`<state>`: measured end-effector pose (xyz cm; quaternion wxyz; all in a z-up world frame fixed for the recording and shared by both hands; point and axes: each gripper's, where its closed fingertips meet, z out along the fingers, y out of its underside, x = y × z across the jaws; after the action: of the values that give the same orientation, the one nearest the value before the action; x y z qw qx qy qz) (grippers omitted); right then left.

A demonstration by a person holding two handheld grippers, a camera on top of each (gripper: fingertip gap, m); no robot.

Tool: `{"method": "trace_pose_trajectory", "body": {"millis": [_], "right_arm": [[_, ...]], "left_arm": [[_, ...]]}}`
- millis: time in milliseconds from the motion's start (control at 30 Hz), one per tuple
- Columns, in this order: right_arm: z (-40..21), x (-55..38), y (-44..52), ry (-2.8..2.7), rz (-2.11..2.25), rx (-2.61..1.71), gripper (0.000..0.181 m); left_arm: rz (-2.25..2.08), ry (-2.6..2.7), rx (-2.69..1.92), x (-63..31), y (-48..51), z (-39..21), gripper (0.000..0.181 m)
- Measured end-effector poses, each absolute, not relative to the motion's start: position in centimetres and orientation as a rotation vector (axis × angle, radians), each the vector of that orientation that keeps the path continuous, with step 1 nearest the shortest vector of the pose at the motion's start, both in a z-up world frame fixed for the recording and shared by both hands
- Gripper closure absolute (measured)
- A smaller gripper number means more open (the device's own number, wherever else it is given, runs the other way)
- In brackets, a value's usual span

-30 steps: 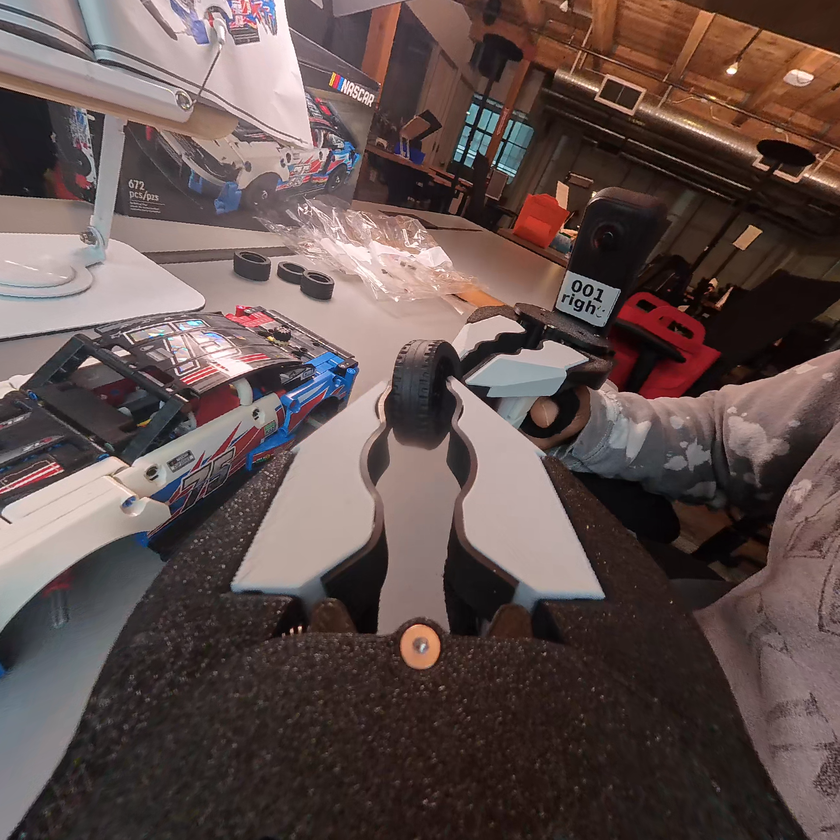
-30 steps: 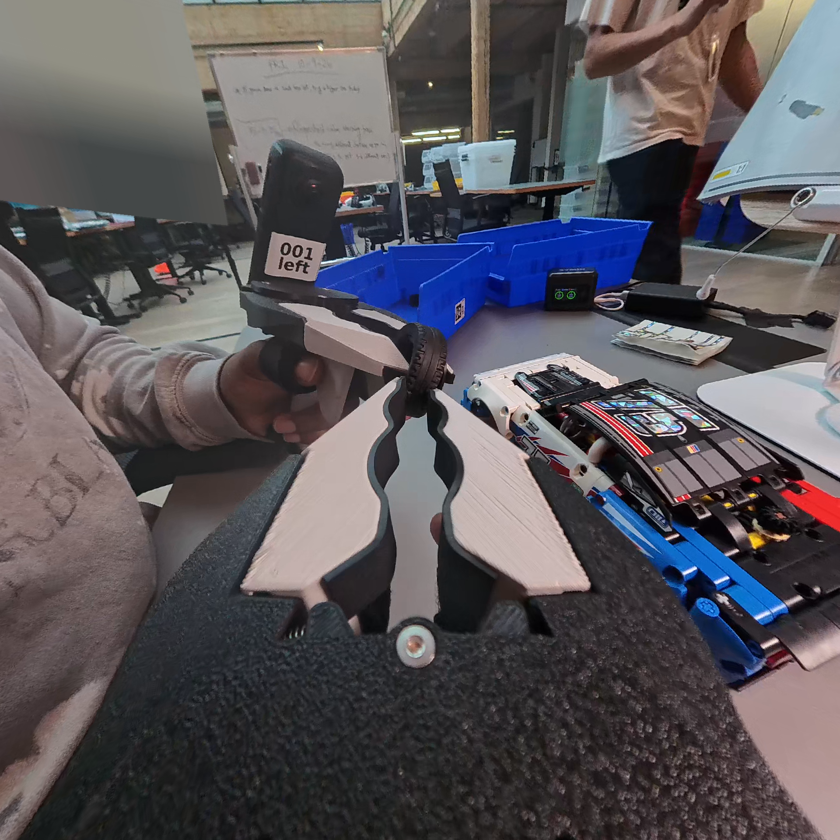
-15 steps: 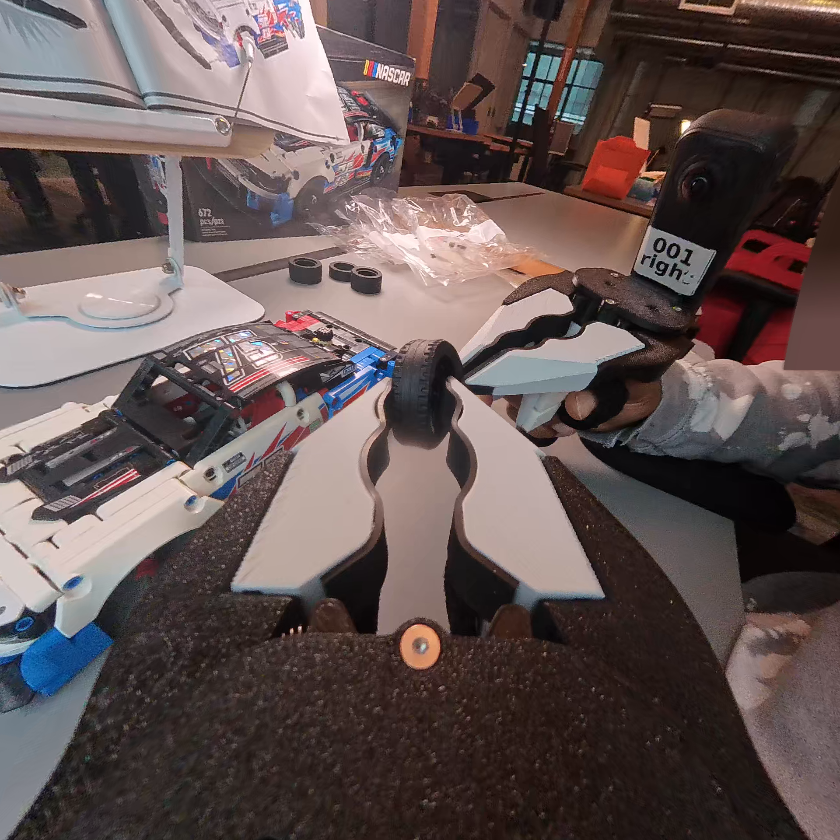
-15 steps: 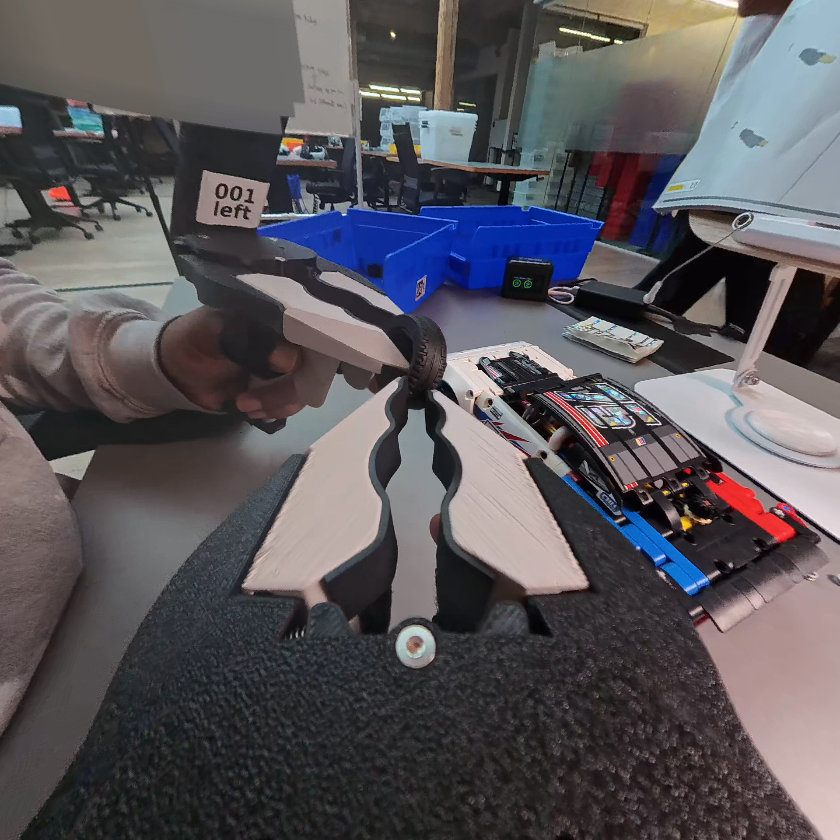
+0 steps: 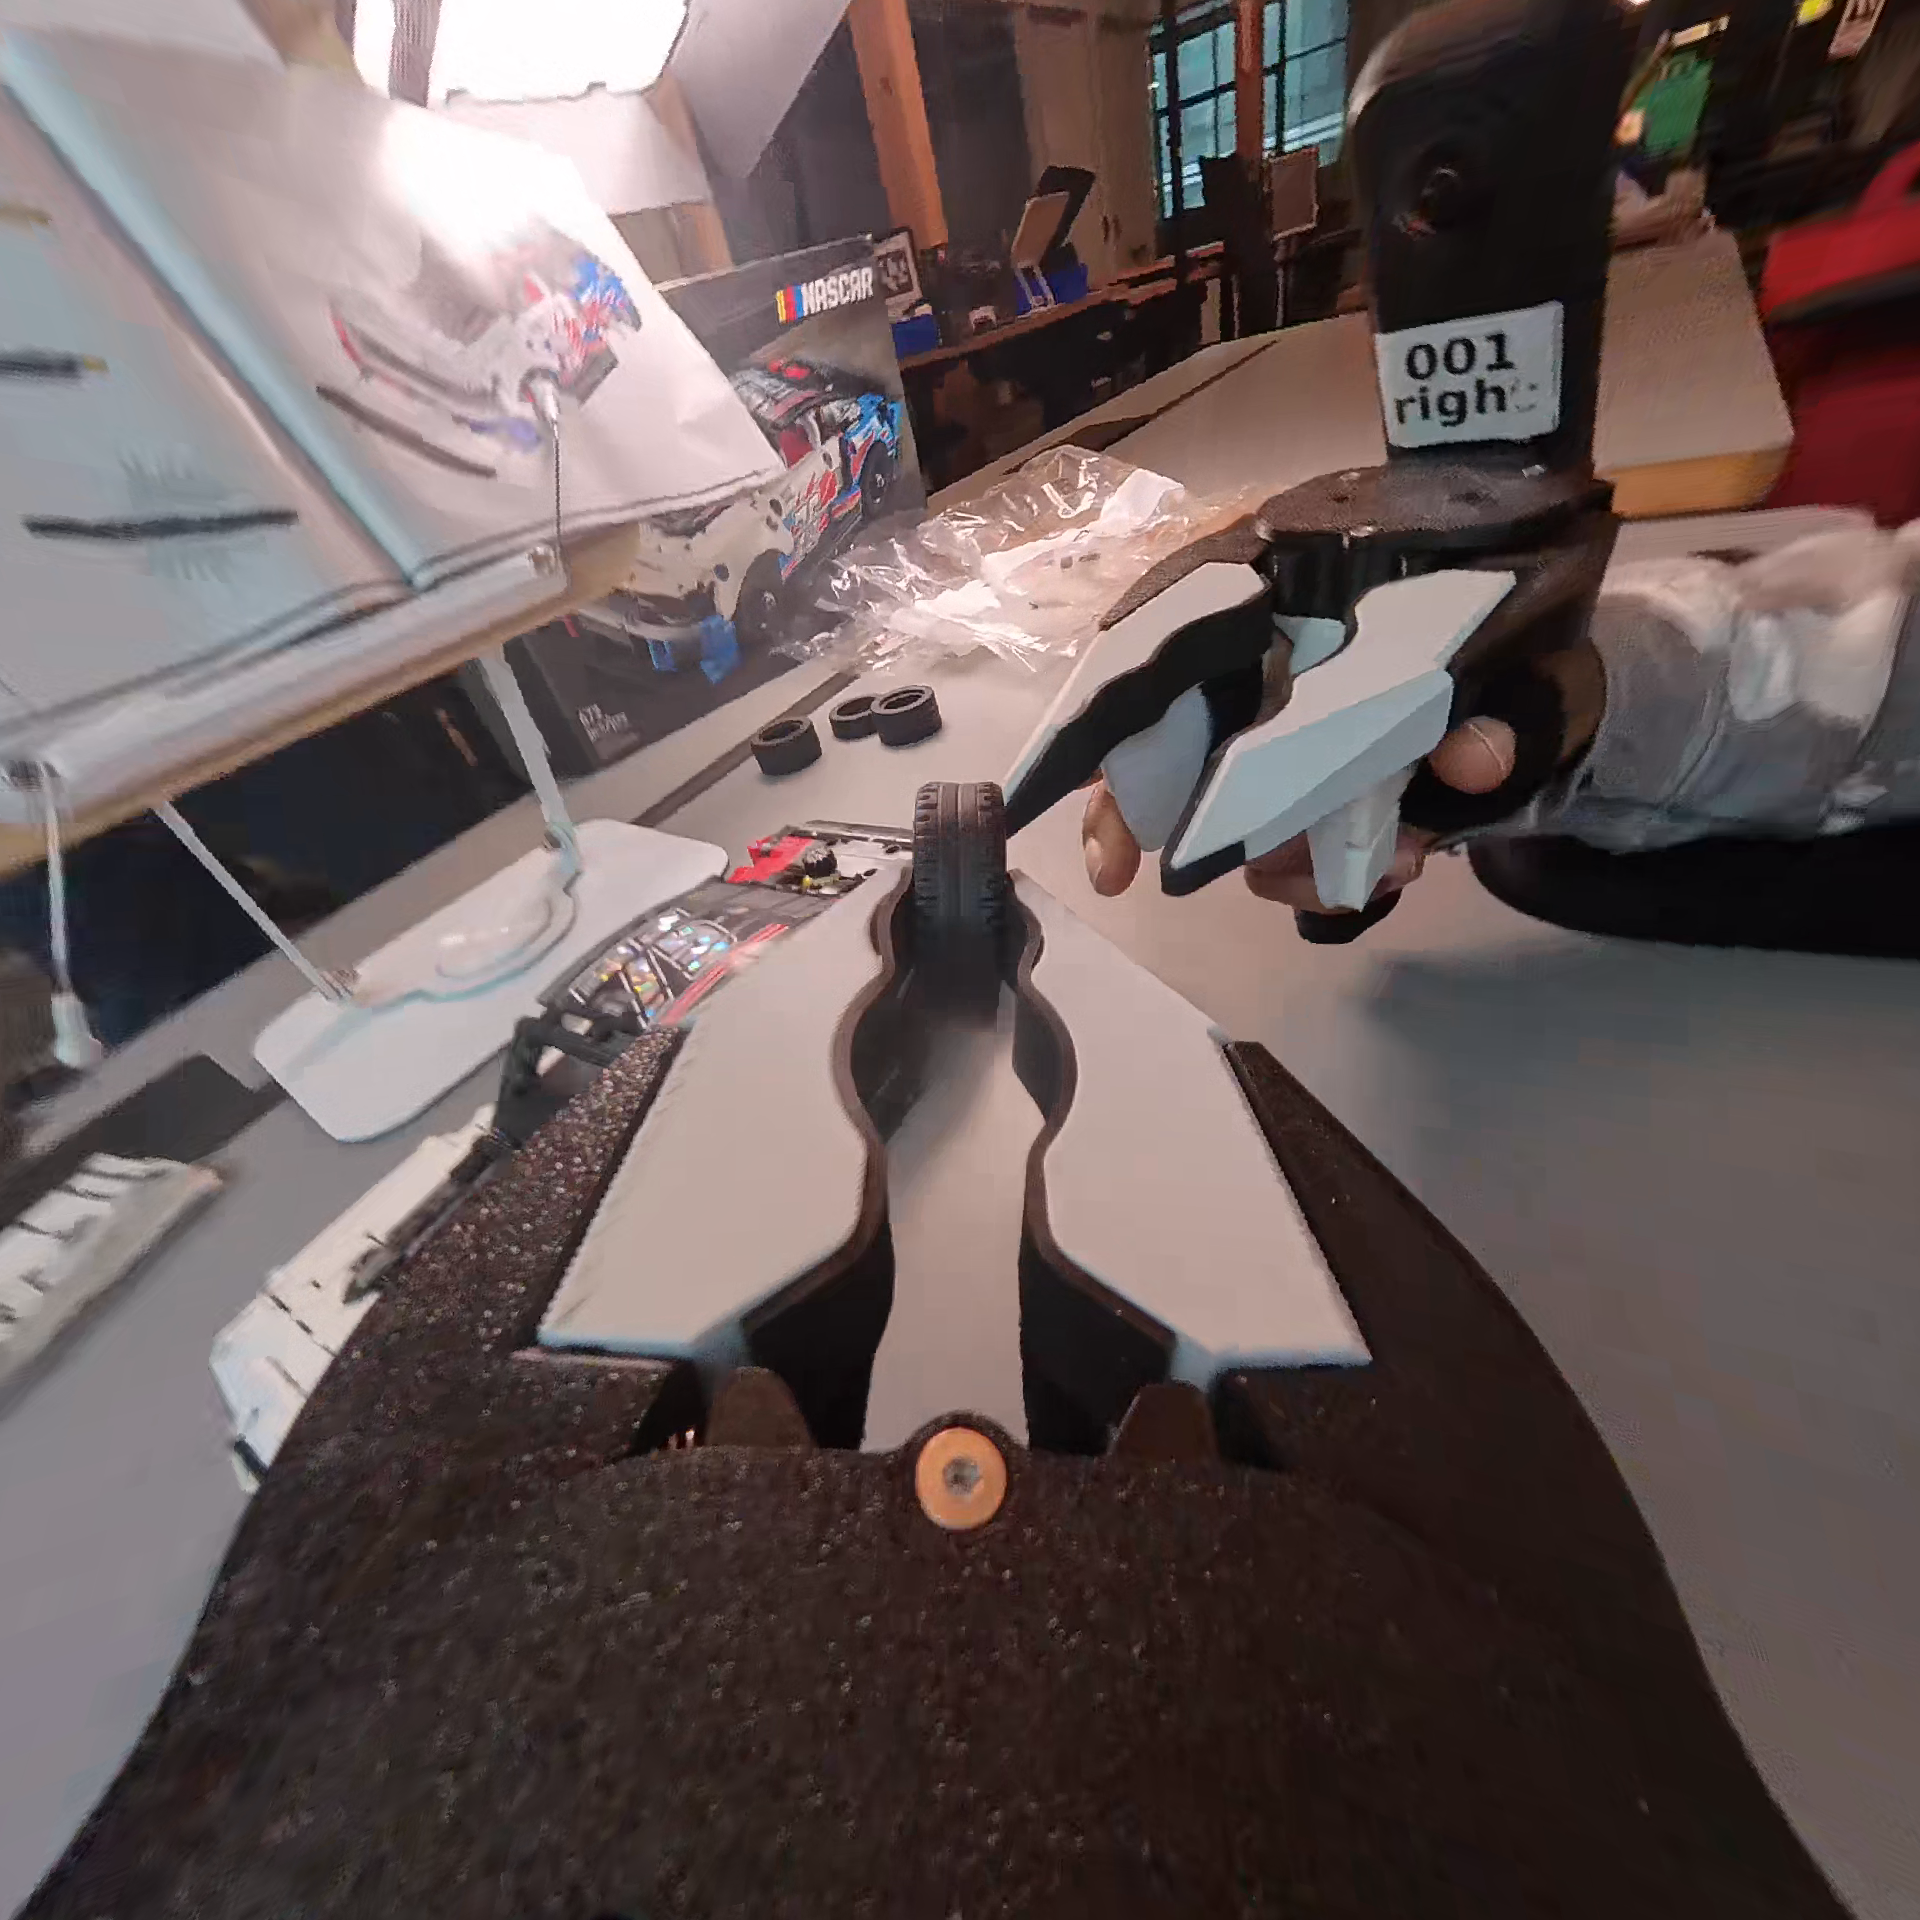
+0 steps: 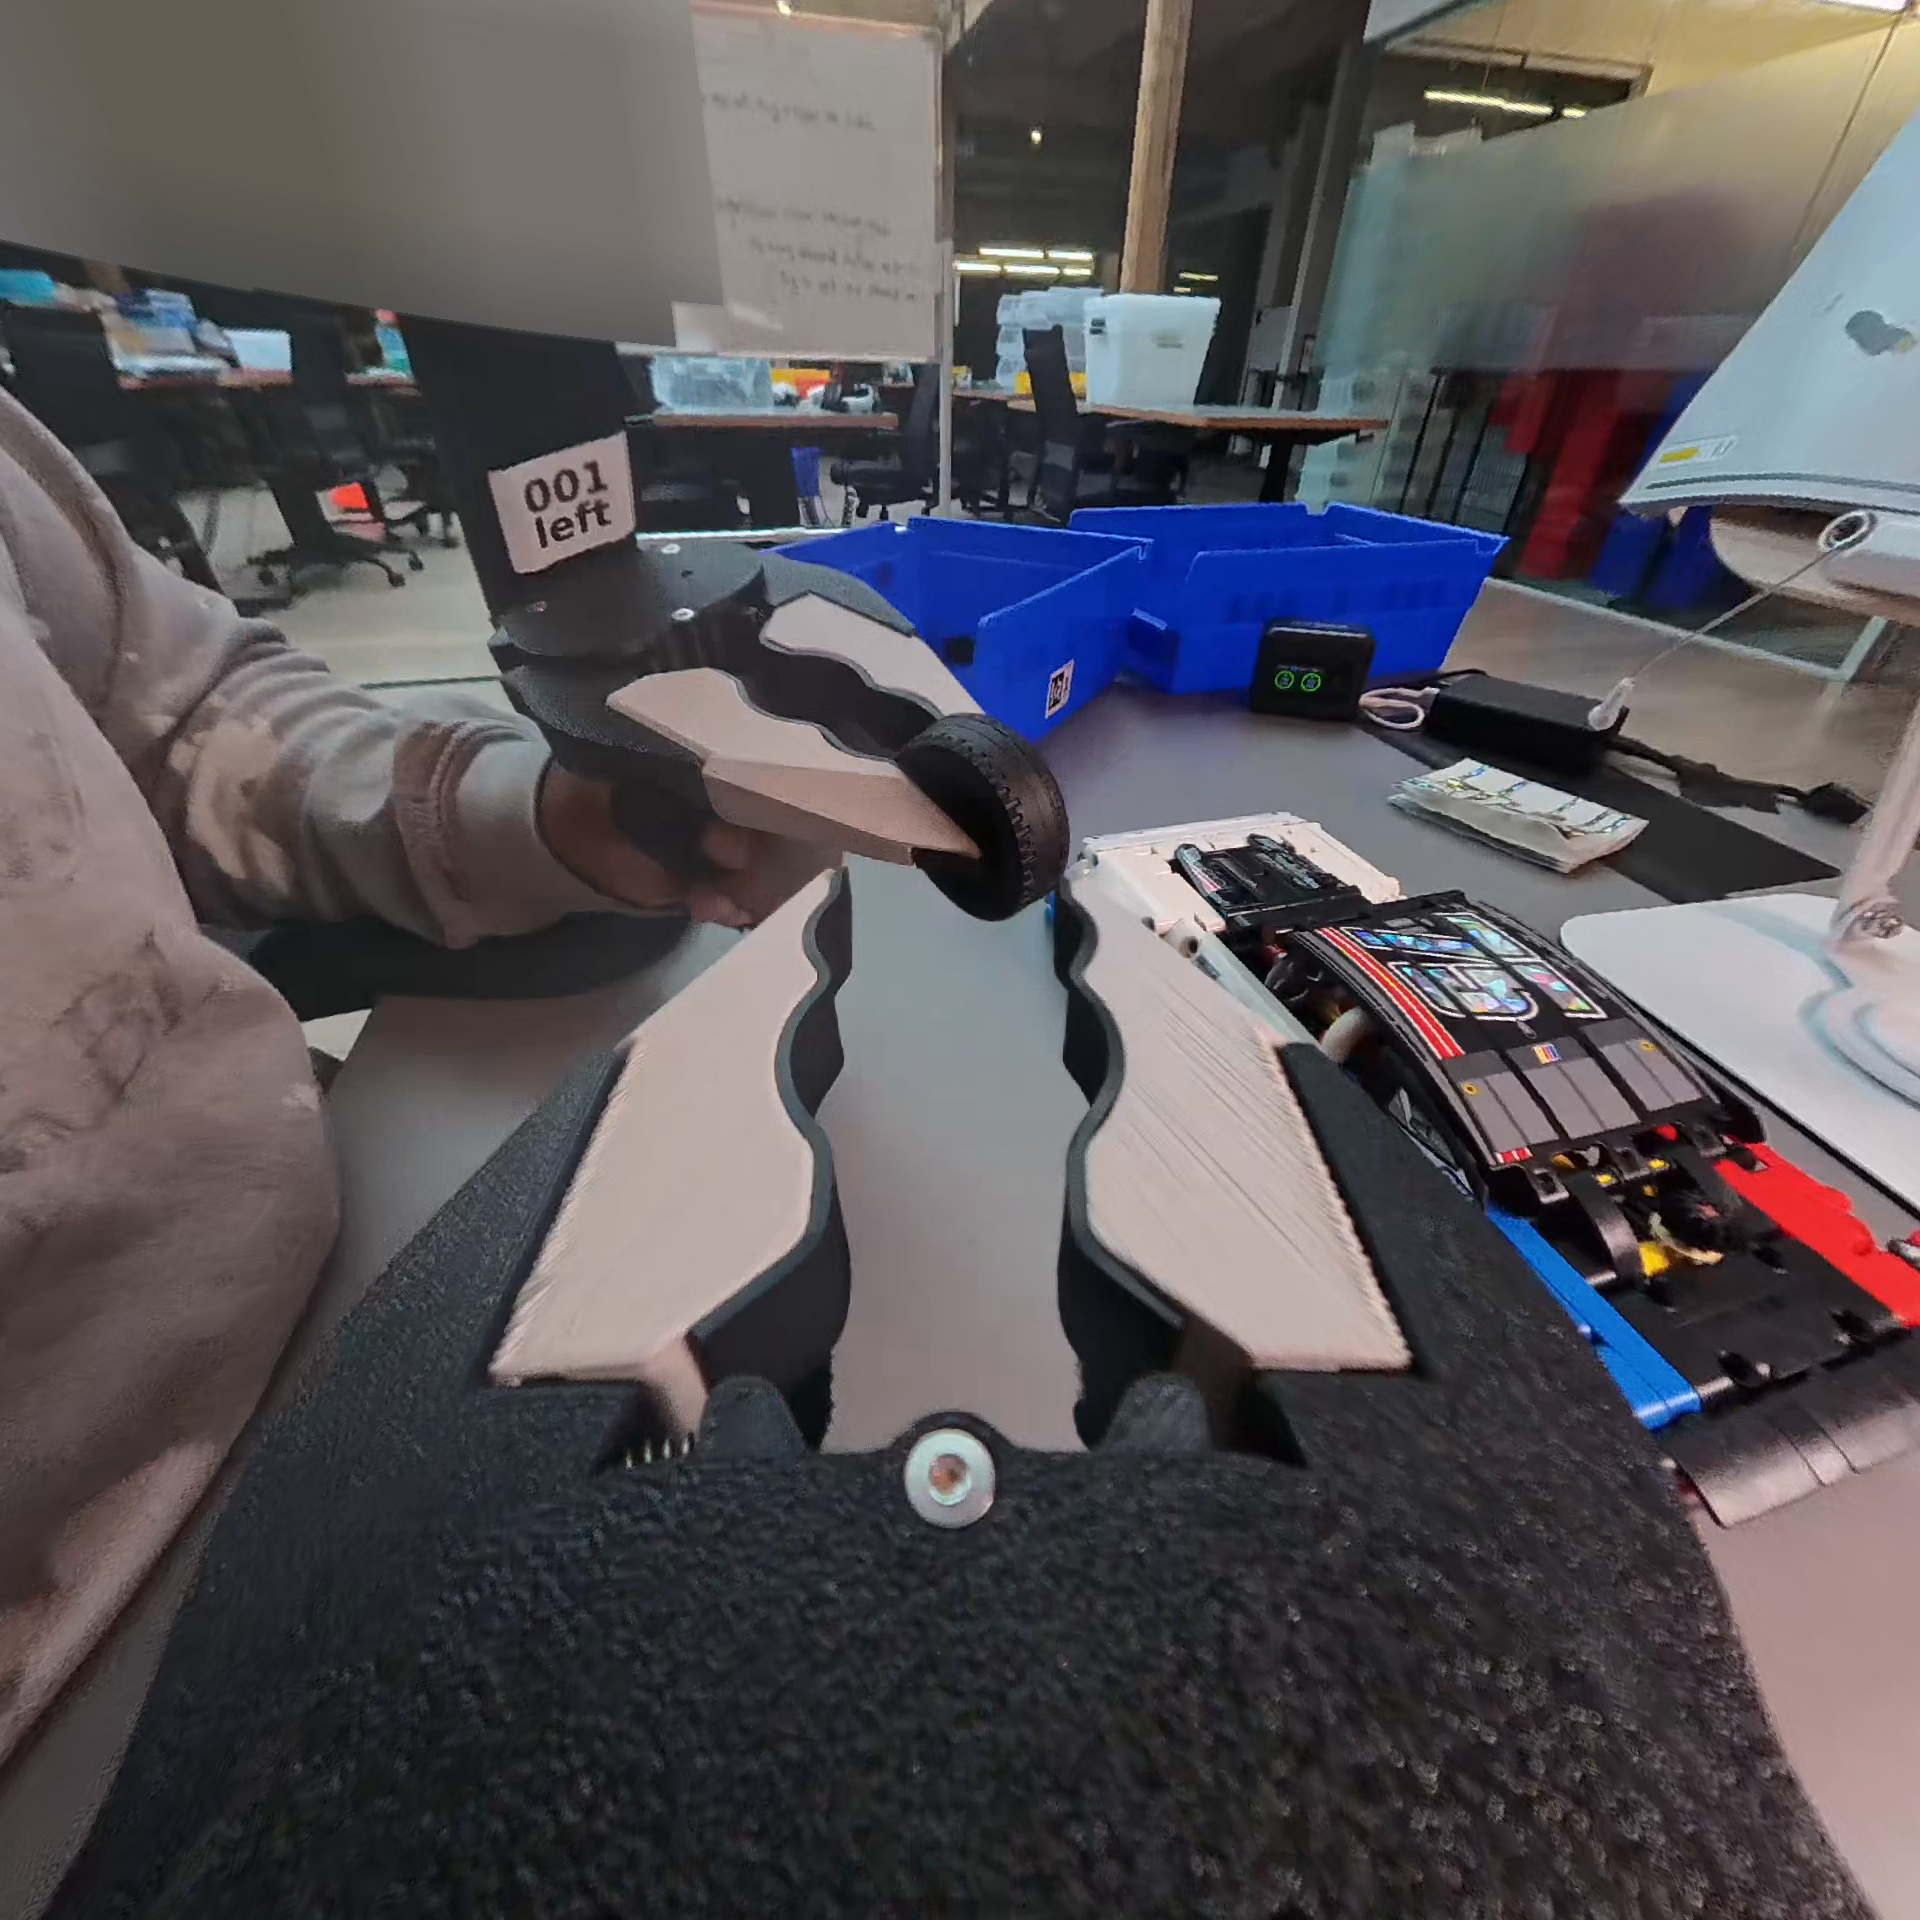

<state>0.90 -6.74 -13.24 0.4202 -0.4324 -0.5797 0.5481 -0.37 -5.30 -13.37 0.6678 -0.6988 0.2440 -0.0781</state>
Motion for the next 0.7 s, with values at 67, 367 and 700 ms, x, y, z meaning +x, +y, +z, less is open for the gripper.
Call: {"method": "trace_pose_trajectory", "body": {"millis": [67, 367, 700], "right_arm": [[-13.3, 1.1, -7.2, -1.48, 1.418, -1.069, 0.143], [-14.0, 2.0, -8.7, -1.66, 1.256, -0.902, 0.158], [-12.4, 2.0, -9.4, -1.596, 1.093, -0.79, 0.168]], "left_arm": [[-0.039, 0.673, -1.508, 0.1, -5.8, -13.2, 0.167], [0.072, 0.935, -1.393, 2.6, -7.8, -14.3, 0.167], [-0.055, 0.812, -1.39, 1.9, -8.0, -12.6, 0.159]]}}
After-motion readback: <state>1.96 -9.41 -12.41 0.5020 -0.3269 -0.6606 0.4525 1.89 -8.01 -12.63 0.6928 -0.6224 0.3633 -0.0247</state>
